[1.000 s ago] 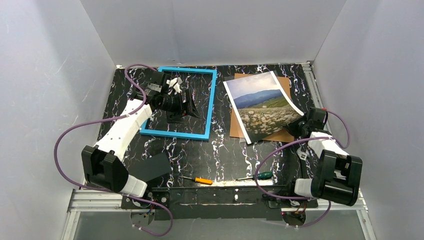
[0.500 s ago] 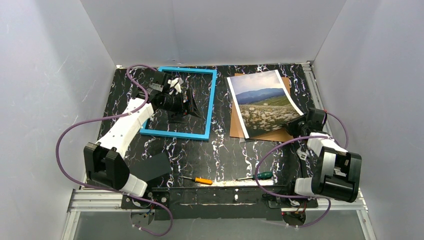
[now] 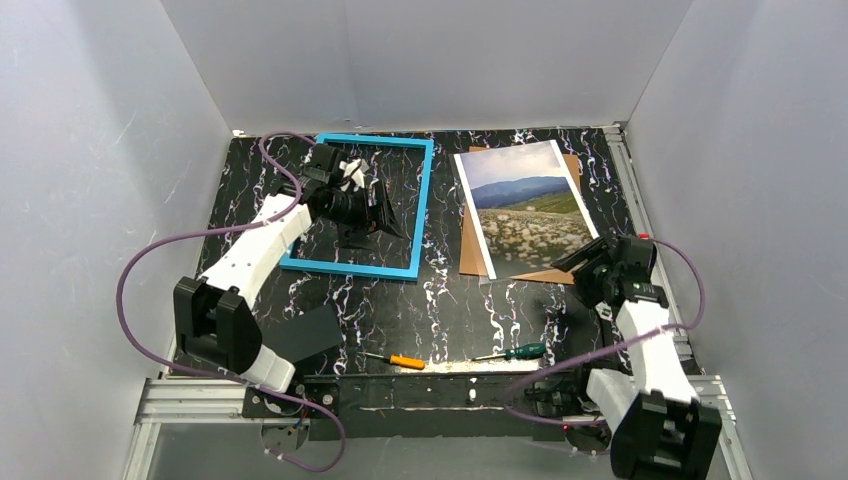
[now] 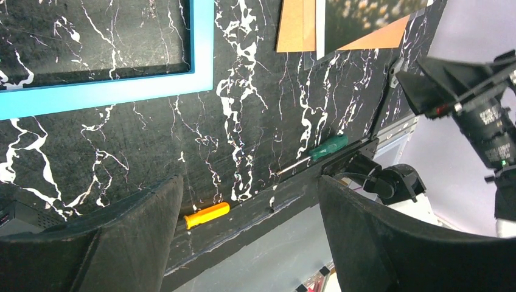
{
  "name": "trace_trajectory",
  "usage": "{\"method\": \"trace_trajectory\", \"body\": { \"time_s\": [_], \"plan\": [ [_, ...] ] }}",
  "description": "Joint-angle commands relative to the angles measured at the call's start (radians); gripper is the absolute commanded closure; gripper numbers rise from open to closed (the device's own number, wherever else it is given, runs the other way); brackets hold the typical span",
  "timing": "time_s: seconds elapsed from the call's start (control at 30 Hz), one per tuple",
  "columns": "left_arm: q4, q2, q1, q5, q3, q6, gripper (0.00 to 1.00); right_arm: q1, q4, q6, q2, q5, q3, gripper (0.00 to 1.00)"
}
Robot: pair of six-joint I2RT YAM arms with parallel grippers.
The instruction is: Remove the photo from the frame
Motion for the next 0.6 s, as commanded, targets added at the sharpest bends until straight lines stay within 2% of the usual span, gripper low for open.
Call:
{"method": "trace_trajectory", "body": {
  "time_s": [0.0,0.17,0.27,0.43,0.57],
  "plan": [
    [-0.047,0.018,-0.019,0.028,-0.026,0.013,0.20,0.099,-0.253,-0.071,-0.225,-0.025,0.014,0.24],
    [-0.040,-0.018,-0.119,-0.054,-0.045,0.089,0.20,0.211,-0.475,-0.121,-0.404,-0.024,0.155,0.21],
    [0.002,-0.093,-0.189,-0.116,-0.098,0.136,0.19,0.225,-0.585,-0.176,-0.482,-0.080,0.248,0.18],
    [0.124,-0.293,-0.203,-0.112,-0.256,0.032,0.18,0.226,-0.684,-0.258,-0.634,-0.065,0.396,0.16],
    [0.110,-0.488,-0.207,-0.172,-0.290,0.035,0.17,0.225,-0.691,-0.286,-0.707,-0.044,0.500,0.15]
  ]
}}
